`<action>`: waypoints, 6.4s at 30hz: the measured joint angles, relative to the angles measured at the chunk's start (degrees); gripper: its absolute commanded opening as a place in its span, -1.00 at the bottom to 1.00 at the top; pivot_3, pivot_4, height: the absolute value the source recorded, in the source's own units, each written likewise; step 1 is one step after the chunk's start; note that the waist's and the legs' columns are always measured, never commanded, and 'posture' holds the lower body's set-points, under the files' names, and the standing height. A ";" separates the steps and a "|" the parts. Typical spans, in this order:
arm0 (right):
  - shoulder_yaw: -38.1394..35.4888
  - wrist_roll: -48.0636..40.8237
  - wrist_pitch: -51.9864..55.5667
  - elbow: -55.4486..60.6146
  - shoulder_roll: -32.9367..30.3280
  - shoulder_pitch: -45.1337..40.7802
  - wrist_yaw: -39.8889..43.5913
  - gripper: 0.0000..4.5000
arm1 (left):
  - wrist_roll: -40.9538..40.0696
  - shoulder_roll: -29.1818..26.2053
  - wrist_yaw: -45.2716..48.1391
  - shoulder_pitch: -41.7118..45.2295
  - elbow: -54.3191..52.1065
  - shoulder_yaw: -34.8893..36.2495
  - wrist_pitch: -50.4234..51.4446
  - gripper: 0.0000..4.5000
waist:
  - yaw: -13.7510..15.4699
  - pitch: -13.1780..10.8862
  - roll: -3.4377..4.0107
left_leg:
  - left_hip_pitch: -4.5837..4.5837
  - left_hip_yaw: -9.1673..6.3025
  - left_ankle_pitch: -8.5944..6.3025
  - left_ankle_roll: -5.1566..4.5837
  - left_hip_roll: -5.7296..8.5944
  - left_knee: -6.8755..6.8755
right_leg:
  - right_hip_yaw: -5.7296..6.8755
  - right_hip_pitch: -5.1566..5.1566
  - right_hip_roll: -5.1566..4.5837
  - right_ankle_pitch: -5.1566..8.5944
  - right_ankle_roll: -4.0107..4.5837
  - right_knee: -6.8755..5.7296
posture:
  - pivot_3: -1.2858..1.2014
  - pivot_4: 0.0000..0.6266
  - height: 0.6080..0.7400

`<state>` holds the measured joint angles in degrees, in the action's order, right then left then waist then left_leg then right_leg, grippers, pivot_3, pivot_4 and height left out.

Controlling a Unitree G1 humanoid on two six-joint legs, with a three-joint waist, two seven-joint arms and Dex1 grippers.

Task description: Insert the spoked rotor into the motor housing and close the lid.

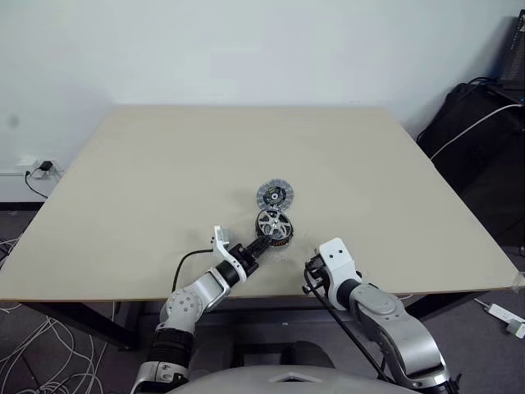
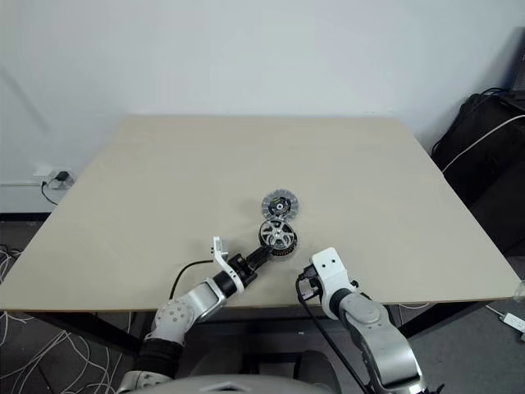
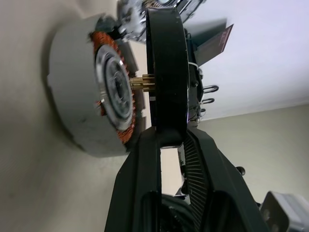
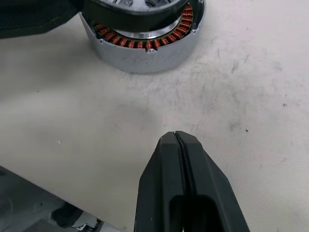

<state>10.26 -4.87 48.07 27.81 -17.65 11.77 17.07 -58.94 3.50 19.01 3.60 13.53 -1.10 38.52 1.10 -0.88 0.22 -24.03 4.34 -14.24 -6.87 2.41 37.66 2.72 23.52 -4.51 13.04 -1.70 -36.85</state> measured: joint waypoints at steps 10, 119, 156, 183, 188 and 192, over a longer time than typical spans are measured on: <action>-0.04 0.01 0.04 0.20 0.00 -0.08 -0.03 -1.00 | 1.06 0.00 0.03 0.11 0.48 -0.04 0.98 -0.82 | 0.00 0.00 0.00 | -0.01 0.00 0.00 -0.01 0.00 0.00 | 0.00 0.00 -0.02 0.00 0.00 0.01 | 0.03 -1.00 1.00; 7.38 7.56 -11.37 -9.51 3.95 -12.50 -2.51 -0.15 | 52.78 -7.72 -1.43 -14.13 -13.70 -9.51 -41.83 -1.00 | 0.12 -0.16 0.30 | -0.07 0.04 -0.01 -0.01 0.00 -0.16 | 0.06 0.19 -0.06 -0.16 -0.06 0.09 | 0.03 -1.00 1.00; 6.29 12.37 -15.47 -12.92 4.64 -13.35 -6.05 -0.84 | 51.98 -6.43 -1.42 -13.88 -13.47 -9.41 -41.84 -1.00 | 0.01 -0.13 0.29 | -0.03 0.04 0.00 0.00 0.00 -0.07 | 0.06 0.15 -0.05 -0.17 -0.05 0.00 | 0.03 -1.00 1.00; 23.09 37.02 -33.61 -12.70 -11.78 -15.83 0.73 -0.84 | 51.53 -5.79 -1.42 -14.03 -12.96 -8.54 -41.84 -1.00 | 0.20 -0.12 0.17 | -0.01 0.03 0.01 0.01 -0.01 0.31 | 0.09 -0.03 -0.05 -0.21 -0.13 -0.03 | 0.03 -1.00 1.00; 23.11 38.92 -36.57 -16.87 -11.57 -17.58 1.72 -0.84 | 51.53 -5.72 -1.43 -14.07 -12.97 -8.52 -41.84 -1.00 | 0.20 -0.12 0.16 | 0.00 0.03 0.01 0.01 0.00 0.37 | 0.09 -0.07 -0.04 -0.23 -0.18 -0.04 | 0.03 -1.00 1.00; 23.11 39.76 -37.92 -20.42 -10.67 -18.65 1.96 -0.84 | 51.51 -5.68 -1.42 -14.15 -12.97 -8.51 -41.84 -1.00 | 0.27 -0.12 0.15 | 0.02 0.03 0.01 0.01 -0.01 0.37 | 0.09 -0.08 -0.03 -0.24 -0.17 -0.06 | 0.03 -1.00 1.00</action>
<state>33.37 34.89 10.16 7.39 -28.32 -6.88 19.03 -7.43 -2.18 17.58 -10.54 0.56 -9.61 -3.32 1.37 -1.00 0.37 -24.01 4.37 -14.23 -6.86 2.41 38.03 2.81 23.44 -4.54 12.80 -1.87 -36.90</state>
